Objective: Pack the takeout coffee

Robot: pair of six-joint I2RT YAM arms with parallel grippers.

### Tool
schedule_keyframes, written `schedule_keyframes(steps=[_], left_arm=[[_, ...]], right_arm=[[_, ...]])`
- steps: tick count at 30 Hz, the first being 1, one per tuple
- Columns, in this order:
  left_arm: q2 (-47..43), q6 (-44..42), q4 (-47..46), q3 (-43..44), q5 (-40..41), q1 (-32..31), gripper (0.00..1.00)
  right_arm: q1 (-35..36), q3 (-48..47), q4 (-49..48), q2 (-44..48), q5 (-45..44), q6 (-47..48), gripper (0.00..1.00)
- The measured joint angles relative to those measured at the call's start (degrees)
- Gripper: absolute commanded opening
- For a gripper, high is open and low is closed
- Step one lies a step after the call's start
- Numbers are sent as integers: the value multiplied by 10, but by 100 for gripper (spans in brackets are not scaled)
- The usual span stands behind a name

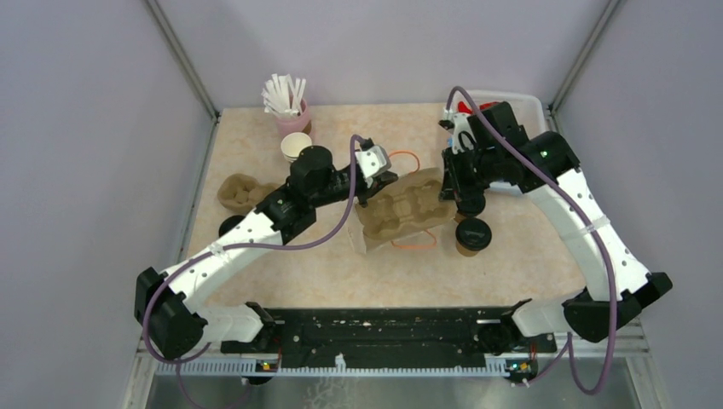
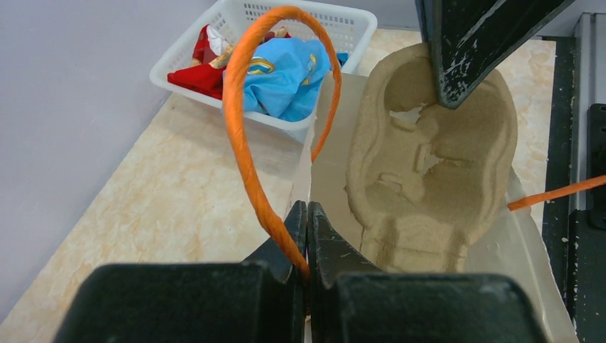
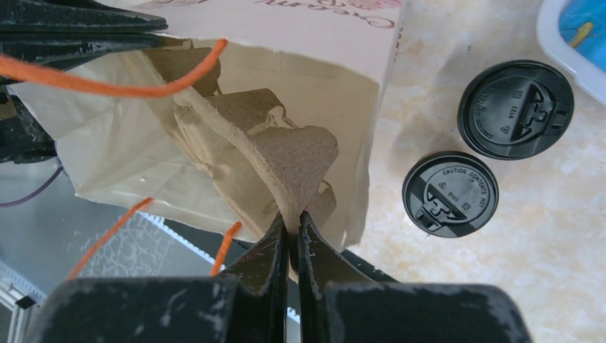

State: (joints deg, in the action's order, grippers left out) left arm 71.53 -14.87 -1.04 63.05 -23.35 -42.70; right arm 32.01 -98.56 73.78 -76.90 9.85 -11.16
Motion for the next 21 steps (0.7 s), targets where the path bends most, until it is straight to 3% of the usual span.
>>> schedule_keyframes(steps=[21], left_arm=[[0,19,-20,-15,9,0,0]], right_arm=[[1,7,-29,-47,17,-2,0]])
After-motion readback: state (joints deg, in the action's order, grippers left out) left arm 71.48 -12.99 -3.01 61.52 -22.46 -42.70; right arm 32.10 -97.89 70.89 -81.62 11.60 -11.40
